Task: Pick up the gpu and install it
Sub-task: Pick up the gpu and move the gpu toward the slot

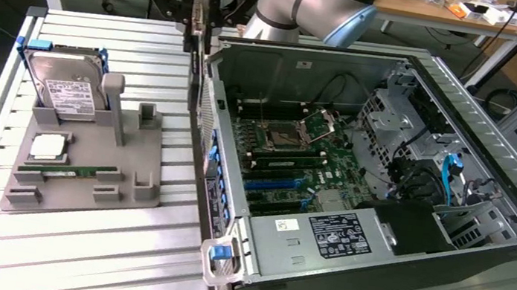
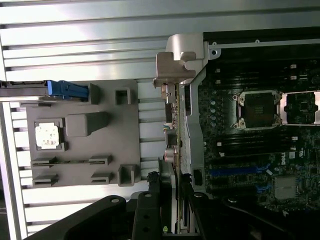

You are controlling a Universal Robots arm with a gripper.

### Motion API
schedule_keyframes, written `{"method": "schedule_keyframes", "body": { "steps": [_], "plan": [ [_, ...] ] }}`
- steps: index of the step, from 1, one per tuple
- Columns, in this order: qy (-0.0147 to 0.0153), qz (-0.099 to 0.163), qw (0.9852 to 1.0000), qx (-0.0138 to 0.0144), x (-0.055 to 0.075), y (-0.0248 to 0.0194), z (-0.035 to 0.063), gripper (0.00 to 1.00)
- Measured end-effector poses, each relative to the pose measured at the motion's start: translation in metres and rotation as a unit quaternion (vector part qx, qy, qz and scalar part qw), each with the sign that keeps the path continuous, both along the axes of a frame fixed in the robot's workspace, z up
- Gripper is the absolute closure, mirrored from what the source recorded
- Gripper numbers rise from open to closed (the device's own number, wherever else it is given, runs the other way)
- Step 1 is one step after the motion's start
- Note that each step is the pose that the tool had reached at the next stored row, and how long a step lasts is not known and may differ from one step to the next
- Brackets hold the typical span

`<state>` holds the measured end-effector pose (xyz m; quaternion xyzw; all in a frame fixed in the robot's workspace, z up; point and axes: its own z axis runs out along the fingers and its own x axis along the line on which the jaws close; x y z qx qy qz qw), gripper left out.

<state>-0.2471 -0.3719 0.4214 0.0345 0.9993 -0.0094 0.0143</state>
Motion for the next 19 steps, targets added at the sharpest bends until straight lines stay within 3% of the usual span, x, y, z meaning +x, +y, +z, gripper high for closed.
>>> {"method": "schedule_keyframes", "body": {
  "steps": [19],
  "plan": [
    [0.0000,0.000,1.0000,0.0000,0.0086,0.0000,0.0000,0.73]
  ]
}}
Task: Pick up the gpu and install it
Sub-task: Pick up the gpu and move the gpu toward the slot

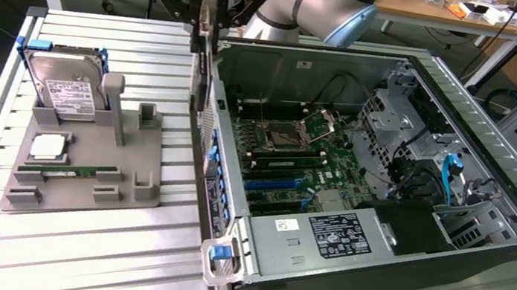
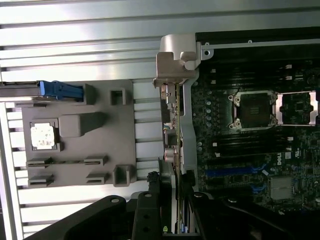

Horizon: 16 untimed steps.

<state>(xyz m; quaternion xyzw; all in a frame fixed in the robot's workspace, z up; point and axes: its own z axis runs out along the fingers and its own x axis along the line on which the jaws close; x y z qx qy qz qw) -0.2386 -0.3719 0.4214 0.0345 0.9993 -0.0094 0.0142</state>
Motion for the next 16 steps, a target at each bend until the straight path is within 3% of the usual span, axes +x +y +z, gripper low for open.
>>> {"method": "schedule_keyframes", "body": {
  "steps": [16],
  "plan": [
    [0.0000,0.000,1.0000,0.0000,0.0088,0.0000,0.0000,0.73]
  ]
}}
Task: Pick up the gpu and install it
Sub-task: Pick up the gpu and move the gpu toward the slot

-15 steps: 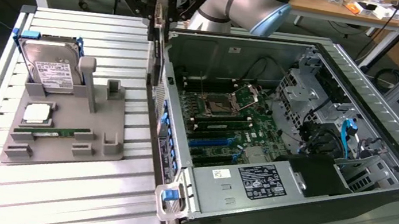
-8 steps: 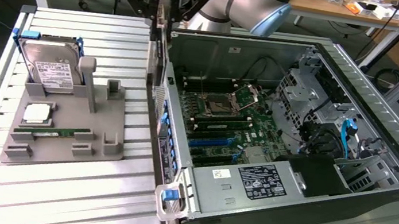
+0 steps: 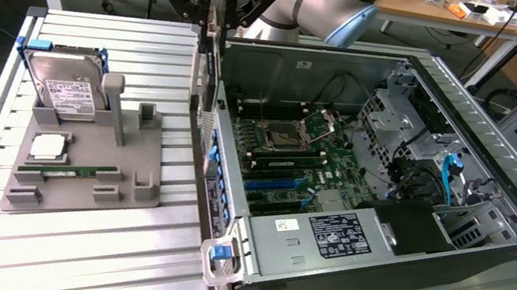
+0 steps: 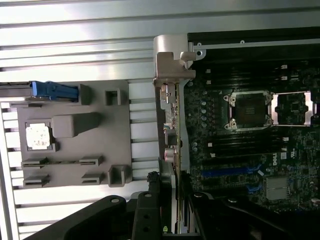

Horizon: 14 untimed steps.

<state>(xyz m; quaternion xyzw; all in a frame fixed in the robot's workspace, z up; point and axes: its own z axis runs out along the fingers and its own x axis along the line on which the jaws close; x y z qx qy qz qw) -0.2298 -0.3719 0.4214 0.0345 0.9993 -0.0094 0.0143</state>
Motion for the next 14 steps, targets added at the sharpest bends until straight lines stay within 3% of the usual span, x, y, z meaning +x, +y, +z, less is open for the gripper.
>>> {"method": "schedule_keyframes", "body": {
  "steps": [14],
  "plan": [
    [0.0000,0.000,1.0000,0.0000,0.0088,0.0000,0.0000,0.73]
  ]
}}
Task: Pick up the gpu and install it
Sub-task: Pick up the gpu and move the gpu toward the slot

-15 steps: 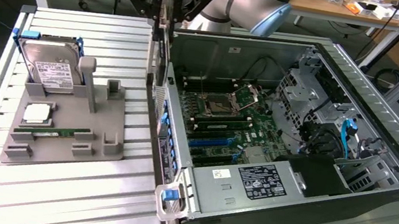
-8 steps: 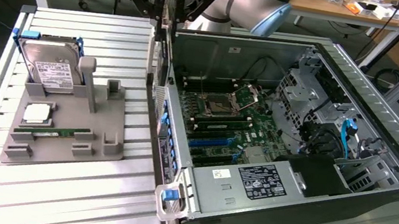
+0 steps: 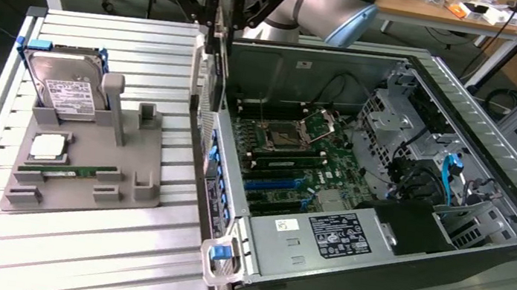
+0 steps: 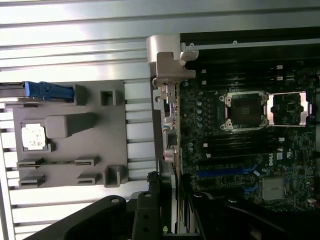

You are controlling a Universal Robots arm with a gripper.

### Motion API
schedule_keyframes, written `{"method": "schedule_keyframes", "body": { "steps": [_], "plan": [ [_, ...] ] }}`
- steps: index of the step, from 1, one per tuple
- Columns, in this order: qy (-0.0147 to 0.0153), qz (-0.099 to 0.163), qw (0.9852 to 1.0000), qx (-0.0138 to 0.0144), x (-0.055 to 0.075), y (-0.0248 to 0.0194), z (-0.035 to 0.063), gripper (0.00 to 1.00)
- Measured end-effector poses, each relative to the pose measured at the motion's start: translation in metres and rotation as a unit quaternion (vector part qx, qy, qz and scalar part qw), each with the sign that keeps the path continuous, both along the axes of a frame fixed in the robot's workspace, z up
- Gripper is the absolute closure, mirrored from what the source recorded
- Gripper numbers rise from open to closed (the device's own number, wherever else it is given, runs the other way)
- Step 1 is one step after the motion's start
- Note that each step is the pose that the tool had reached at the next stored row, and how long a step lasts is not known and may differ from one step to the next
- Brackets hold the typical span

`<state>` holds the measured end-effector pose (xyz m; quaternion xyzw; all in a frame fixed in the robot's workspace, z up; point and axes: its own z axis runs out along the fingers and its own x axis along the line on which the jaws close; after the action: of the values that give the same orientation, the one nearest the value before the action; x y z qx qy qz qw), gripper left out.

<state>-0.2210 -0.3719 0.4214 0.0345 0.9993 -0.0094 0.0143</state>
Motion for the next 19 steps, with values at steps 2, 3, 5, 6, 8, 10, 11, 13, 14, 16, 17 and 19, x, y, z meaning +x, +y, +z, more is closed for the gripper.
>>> {"method": "schedule_keyframes", "body": {
  "steps": [2,3,5,6,8,10,11,13,14,16,17,19],
  "plan": [
    [0.0000,0.000,1.0000,0.0000,0.0012,0.0000,0.0000,0.73],
    [0.0000,0.000,1.0000,0.0000,0.0017,0.0000,0.0000,0.73],
    [0.0000,0.000,1.0000,0.0000,0.0026,0.0000,0.0000,0.73],
    [0.0000,0.000,1.0000,0.0000,0.0031,0.0000,0.0000,0.73],
    [0.0000,0.000,1.0000,0.0000,0.0039,0.0000,0.0000,0.73],
    [0.0000,0.000,1.0000,0.0000,0.0048,0.0000,0.0000,0.73],
    [0.0000,0.000,1.0000,0.0000,0.0053,0.0000,0.0000,0.73],
    [0.0000,0.000,1.0000,0.0000,0.0062,0.0000,0.0000,0.73],
    [0.0001,0.000,1.0000,0.0000,0.0066,0.0000,0.0000,0.73],
    [0.0000,0.000,1.0000,0.0000,0.0073,0.0000,0.0000,0.73],
    [0.0000,0.000,1.0000,0.0000,0.0076,0.0000,0.0000,0.73],
    [0.0000,0.000,1.0000,0.0000,0.0084,0.0000,0.0000,0.73]
  ]
}}
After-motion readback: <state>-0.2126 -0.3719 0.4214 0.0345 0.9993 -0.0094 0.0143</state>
